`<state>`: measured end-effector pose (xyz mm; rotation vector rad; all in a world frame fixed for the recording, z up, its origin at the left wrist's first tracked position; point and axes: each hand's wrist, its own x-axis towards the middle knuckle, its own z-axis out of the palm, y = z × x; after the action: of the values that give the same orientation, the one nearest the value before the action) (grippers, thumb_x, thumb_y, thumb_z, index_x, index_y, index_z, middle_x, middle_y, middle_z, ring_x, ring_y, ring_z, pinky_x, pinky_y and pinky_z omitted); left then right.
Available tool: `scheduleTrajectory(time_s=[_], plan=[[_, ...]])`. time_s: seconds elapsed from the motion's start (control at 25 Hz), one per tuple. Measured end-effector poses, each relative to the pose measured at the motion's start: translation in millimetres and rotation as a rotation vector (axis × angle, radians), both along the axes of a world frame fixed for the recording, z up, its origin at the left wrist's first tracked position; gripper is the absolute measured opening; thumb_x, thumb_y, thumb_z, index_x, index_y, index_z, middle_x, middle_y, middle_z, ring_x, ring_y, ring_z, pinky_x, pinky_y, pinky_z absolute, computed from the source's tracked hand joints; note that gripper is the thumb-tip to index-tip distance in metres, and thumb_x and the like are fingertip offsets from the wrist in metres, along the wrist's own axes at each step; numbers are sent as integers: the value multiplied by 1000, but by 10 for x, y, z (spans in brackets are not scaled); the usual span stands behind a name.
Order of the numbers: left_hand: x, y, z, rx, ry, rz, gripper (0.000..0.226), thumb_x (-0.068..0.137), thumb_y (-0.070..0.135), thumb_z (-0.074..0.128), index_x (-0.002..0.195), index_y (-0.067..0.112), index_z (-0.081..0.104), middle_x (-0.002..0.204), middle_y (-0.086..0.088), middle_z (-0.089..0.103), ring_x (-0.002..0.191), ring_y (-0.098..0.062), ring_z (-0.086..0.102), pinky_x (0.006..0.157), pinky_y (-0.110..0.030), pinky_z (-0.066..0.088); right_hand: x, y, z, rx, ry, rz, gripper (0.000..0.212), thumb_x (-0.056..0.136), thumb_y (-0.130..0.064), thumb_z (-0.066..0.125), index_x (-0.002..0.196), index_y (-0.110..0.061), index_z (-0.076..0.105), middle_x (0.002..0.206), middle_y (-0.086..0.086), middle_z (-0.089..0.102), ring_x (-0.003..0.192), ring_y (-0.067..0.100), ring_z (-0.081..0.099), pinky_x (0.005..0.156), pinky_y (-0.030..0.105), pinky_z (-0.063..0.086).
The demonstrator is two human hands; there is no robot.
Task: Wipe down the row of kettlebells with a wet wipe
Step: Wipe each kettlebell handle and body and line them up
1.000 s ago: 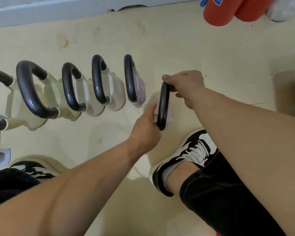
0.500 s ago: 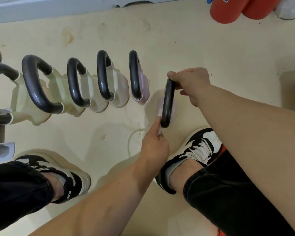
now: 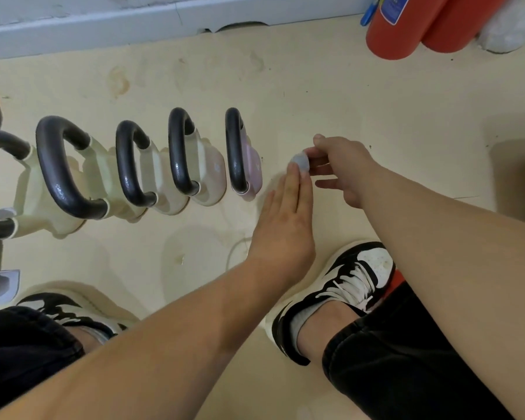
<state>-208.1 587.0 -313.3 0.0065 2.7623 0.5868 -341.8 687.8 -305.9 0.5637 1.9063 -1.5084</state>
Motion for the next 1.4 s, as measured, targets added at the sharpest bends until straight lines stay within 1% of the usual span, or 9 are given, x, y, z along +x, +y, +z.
scheduleTrajectory(time_s=[0.12,0.24,0.52,0.64,0.76,0.92,1.08,1.24,1.4], plan=[[-593,18,27,-137,-74,-35,80,93,12,47,160,3,5,166,-16,8,153,-32,11,125,-41,13,48,51,-50,-146,-104,-173,41,103,-37,47,98,-11,78,88,1,81,90,19,75,89,43,58],[-1131,-7,110,-99,-312,-9,39,92,11,48,130,7,48,135,-12,42,123,-33,51,93,-37,43,141,72,-189,-180,-214,-334,44,102,-37,43,101,-7,74,97,9,77,87,26,71,87,42,57],[149,70,-1,-228,68,-192,69,87,4,14,154,-9,28,167,-21,14,155,-39,0,124,-52,11,184,-21,-290,-161,-284,-330,40,101,-36,46,108,-5,70,96,11,73,75,26,68,66,32,54],[18,17,52,-383,30,-316,70,91,9,5,155,-5,29,165,-21,22,156,-36,-2,125,-50,4,195,8,-343,-172,-299,-343,41,101,-35,46,113,-3,69,100,11,70,73,24,66,61,31,53],[-679,68,102,-463,-58,-304,53,93,19,34,142,5,51,148,-14,45,150,-34,21,124,-45,14,203,74,-349,-209,-304,-357,38,101,-33,44,109,-5,68,94,9,69,72,24,66,65,32,55],[-1380,10,76,-235,-347,-51,23,98,12,41,106,8,63,124,-11,60,106,-29,59,84,-36,47,181,29,-310,-164,-292,-357,29,100,-30,45,91,-11,65,91,9,72,84,29,69,91,44,57],[-817,49,-58,291,-109,426,34,105,16,39,138,7,43,126,-10,58,111,-29,60,76,-32,43,174,-72,-284,-112,-240,-340,26,93,-23,52,95,-5,71,85,9,73,72,27,68,74,35,62],[138,231,52,404,-22,567,58,103,17,43,156,24,17,139,5,47,114,-19,56,85,-37,47,204,-41,-308,-75,-220,-238,33,92,-25,55,107,-3,75,92,9,75,79,24,69,82,38,61],[-200,62,42,389,-119,533,22,105,28,43,122,16,38,108,-2,61,96,-25,64,71,-35,45,261,-1,-275,-125,-219,-176,28,93,-27,61,108,-9,75,92,5,73,83,20,69,85,39,61]])
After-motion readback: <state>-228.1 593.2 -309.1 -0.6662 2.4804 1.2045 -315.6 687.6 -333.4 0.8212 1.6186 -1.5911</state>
